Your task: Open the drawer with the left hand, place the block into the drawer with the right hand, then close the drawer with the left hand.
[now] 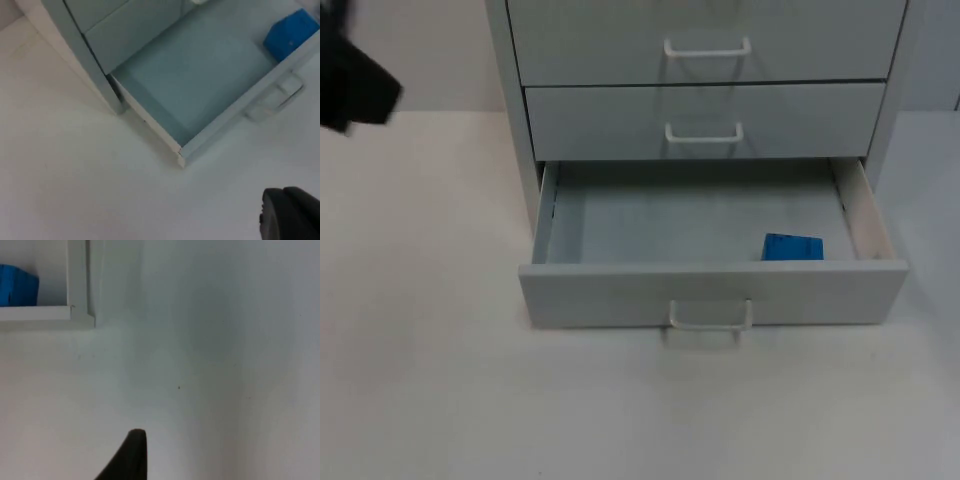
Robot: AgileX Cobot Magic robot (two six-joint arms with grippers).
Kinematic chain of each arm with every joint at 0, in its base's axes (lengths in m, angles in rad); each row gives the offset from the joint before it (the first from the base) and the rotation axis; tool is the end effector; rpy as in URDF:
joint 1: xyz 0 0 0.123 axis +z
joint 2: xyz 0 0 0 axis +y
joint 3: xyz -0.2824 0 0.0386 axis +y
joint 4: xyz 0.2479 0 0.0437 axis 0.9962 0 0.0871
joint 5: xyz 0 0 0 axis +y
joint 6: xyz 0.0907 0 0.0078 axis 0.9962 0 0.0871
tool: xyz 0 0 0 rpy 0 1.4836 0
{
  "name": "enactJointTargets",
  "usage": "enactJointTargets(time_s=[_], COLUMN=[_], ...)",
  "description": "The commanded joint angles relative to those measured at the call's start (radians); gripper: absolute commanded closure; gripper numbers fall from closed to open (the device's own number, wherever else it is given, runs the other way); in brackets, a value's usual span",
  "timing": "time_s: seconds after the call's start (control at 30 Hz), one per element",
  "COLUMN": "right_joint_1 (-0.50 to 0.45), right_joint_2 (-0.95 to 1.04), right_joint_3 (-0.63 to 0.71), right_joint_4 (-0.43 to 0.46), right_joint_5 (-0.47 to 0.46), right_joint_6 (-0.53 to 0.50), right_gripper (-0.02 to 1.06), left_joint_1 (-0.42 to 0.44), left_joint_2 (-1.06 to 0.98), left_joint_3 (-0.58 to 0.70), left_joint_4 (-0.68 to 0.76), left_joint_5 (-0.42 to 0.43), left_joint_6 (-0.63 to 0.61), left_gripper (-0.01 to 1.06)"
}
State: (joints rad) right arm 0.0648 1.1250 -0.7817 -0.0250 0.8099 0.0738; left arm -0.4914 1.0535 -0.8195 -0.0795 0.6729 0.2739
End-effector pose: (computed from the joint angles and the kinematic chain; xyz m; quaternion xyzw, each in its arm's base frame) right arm 0.2048 0.0116 0.2724 -0.0017 0.9683 0.0064 0.2499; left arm 0.1806 -0.1018 0.3061 0.3287 0.8697 -0.0740 0.3606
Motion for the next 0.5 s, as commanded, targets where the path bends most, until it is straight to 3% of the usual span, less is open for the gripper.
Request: enactJointTargets(time_s=[0.0, 0.1, 0.13, 0.27, 0.37, 0.47], right_joint_1=[0.004, 0.004, 0.004, 0.004, 0.004, 0.004], right_joint_2=[-0.003, -0.003, -0.003, -0.003, -0.003, -0.003], right_joint_3=[0.005, 0.005, 0.005, 0.005, 0.005, 0.005], right_joint_4=[0.003, 0.003, 0.003, 0.003, 0.003, 0.003], right_joint_5=[-0.013, -0.015, -0.015, -0.020, -0.020, -0.020], right_joint_6=[-0.003, -0.019, -0.019, -0.019, -0.019, -0.019], right_gripper=[-0.01, -0.01, -0.01, -0.01, -0.01, -0.01], left_joint_1=[-0.136, -0.305, -0.305, -0.444, -0.466, -0.468], left_joint_2=[0.068, 0.178, 0.178, 0.365, 0.433, 0.537], left_joint_3=[-0.015, -0.017, -0.017, -0.017, -0.017, -0.017], left_joint_4=[0.262, 0.625, 0.625, 0.956, 1.034, 1.109], left_joint_5=[-0.015, -0.003, -0.003, -0.003, -0.017, -0.092], left_joint_6=[-0.201, -0.478, -0.478, -0.733, -0.798, -0.870], left_gripper=[1.05, 1.05, 1.05, 1.05, 1.05, 1.05])
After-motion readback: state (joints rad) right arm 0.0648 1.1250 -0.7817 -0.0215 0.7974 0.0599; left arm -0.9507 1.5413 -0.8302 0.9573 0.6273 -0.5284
